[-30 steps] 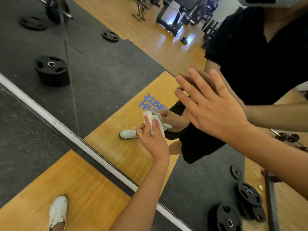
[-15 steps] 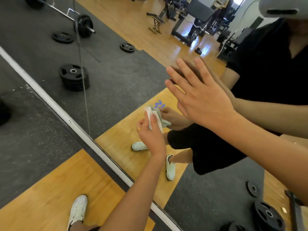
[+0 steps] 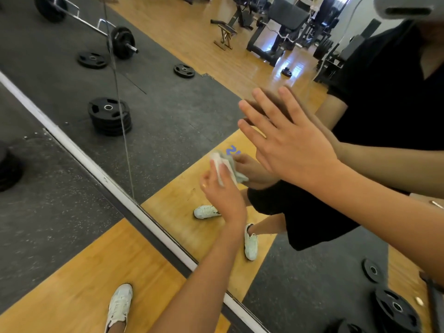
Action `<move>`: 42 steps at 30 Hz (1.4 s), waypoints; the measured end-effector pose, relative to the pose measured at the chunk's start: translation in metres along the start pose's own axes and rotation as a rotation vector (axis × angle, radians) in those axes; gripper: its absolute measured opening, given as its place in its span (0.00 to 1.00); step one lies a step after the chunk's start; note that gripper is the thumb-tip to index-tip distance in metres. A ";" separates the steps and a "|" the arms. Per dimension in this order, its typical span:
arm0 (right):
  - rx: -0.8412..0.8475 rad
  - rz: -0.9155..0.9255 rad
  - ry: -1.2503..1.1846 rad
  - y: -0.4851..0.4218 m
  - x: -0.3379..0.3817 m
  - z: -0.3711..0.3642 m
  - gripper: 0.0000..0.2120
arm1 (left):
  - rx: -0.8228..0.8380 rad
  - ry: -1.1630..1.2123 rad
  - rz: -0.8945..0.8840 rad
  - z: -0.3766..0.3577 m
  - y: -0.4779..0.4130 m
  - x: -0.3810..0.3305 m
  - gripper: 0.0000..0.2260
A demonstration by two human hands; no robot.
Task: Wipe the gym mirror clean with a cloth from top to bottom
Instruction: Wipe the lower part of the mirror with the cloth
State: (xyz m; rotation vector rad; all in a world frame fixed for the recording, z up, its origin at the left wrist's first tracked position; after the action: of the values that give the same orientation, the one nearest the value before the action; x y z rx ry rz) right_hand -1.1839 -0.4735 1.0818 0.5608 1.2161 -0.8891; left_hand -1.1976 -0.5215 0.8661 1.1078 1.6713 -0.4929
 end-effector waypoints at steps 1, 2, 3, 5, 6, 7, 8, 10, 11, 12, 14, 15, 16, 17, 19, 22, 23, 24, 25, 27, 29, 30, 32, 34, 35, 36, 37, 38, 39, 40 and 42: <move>-0.001 0.001 0.017 0.000 0.000 0.000 0.32 | 0.020 -0.004 0.030 0.001 0.025 0.011 0.16; -0.004 0.002 0.027 -0.001 0.001 0.001 0.30 | 0.051 0.004 0.067 0.001 0.048 0.022 0.16; -0.006 0.001 0.029 -0.001 0.001 0.001 0.27 | 0.090 0.026 0.101 -0.001 0.067 0.028 0.18; -0.002 0.001 0.026 0.000 0.001 -0.001 0.26 | 0.155 0.046 0.134 -0.006 0.080 0.032 0.19; 0.003 0.002 0.025 0.000 0.000 -0.001 0.26 | 0.166 0.047 0.105 -0.006 0.074 0.029 0.19; 0.007 0.006 0.022 0.000 0.000 -0.001 0.27 | 0.161 0.036 0.064 -0.004 0.063 0.022 0.19; 0.009 0.011 0.027 0.000 0.000 0.000 0.27 | 0.137 0.019 0.023 -0.002 0.049 0.015 0.18; 0.010 0.014 0.064 0.000 0.000 0.002 0.30 | 0.064 0.000 -0.001 0.000 0.020 0.007 0.18; 0.008 0.016 0.082 0.000 0.001 0.003 0.30 | 0.022 0.008 0.011 0.000 0.010 0.007 0.18; 0.004 0.020 0.093 0.000 0.001 0.004 0.30 | -0.010 0.017 0.022 0.001 0.006 0.009 0.18; -0.010 0.029 0.096 0.000 0.002 0.006 0.28 | -0.002 0.024 0.037 0.001 0.018 0.014 0.18; -0.024 0.027 0.095 0.000 0.002 0.007 0.28 | 0.031 0.013 0.045 0.002 0.031 0.019 0.19; -0.038 0.022 0.092 0.000 0.002 0.007 0.28 | 0.076 -0.004 0.051 0.003 0.046 0.025 0.19; -0.051 0.017 0.087 0.000 0.002 0.007 0.28 | 0.131 -0.022 0.057 0.004 0.061 0.031 0.19; -0.058 0.016 0.068 0.000 0.003 0.005 0.29 | 0.245 -0.054 0.048 0.007 0.083 0.037 0.19; -0.038 0.025 0.057 0.000 0.003 0.003 0.30 | 0.298 -0.095 0.024 0.011 0.068 0.030 0.18; -0.026 0.028 0.054 0.001 0.003 0.003 0.30 | 0.263 -0.120 0.010 0.013 0.050 0.025 0.18; -0.015 0.033 0.050 0.001 0.003 0.003 0.31 | 0.204 -0.147 -0.006 0.013 0.027 0.018 0.17; -0.007 0.037 0.044 0.002 0.003 0.003 0.31 | 0.143 -0.161 -0.003 0.012 0.002 0.011 0.17; 0.008 0.047 0.035 0.002 0.004 0.003 0.31 | 0.049 -0.136 0.004 0.007 -0.036 -0.003 0.17; 0.008 0.044 0.025 0.001 0.002 0.003 0.31 | 0.033 -0.109 -0.009 0.001 -0.039 -0.008 0.17; 0.013 0.043 0.015 0.002 0.002 0.002 0.31 | 0.054 -0.110 -0.011 0.001 -0.030 -0.006 0.18; 0.033 0.050 0.013 0.002 0.002 0.001 0.31 | 0.130 -0.137 0.002 0.004 0.003 0.006 0.19; 0.038 0.047 0.018 0.001 0.001 0.002 0.29 | 0.265 -0.180 0.054 0.010 0.042 0.026 0.21; 0.030 0.037 0.020 0.001 0.000 0.002 0.28 | 0.363 -0.206 0.063 0.011 0.061 0.033 0.22; 0.020 0.026 0.027 0.001 0.000 0.000 0.26 | 0.456 -0.237 0.059 0.013 0.075 0.037 0.23; 0.011 0.017 0.030 0.002 0.000 -0.001 0.25 | 0.528 -0.268 0.053 0.015 0.084 0.042 0.24; 0.001 0.007 0.028 0.002 0.001 -0.002 0.23 | 0.565 -0.289 0.052 0.018 0.086 0.045 0.24; -0.009 -0.002 0.022 0.002 0.000 -0.002 0.22 | 0.567 -0.298 0.061 0.019 0.082 0.048 0.25; -0.018 -0.008 0.012 0.001 -0.001 -0.002 0.21 | 0.550 -0.304 0.072 0.019 0.077 0.050 0.24; -0.021 -0.001 -0.005 0.001 -0.001 -0.003 0.22 | 0.510 -0.285 0.094 0.017 0.073 0.045 0.23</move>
State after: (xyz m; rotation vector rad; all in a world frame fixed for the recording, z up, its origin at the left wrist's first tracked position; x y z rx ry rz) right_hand -1.1842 -0.4705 1.0821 0.5406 1.2198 -0.8772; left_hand -1.1288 -0.4790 0.8324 1.3970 1.2672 -1.0035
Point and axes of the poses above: each hand's wrist, its own y-axis away from the middle knuckle, its own z-axis out of the back of the hand, x = y × z, the point moved 10 cm from there along -y, towards the middle knuckle, and after that the axes turned 8 degrees about y, right-handed, at the moved point
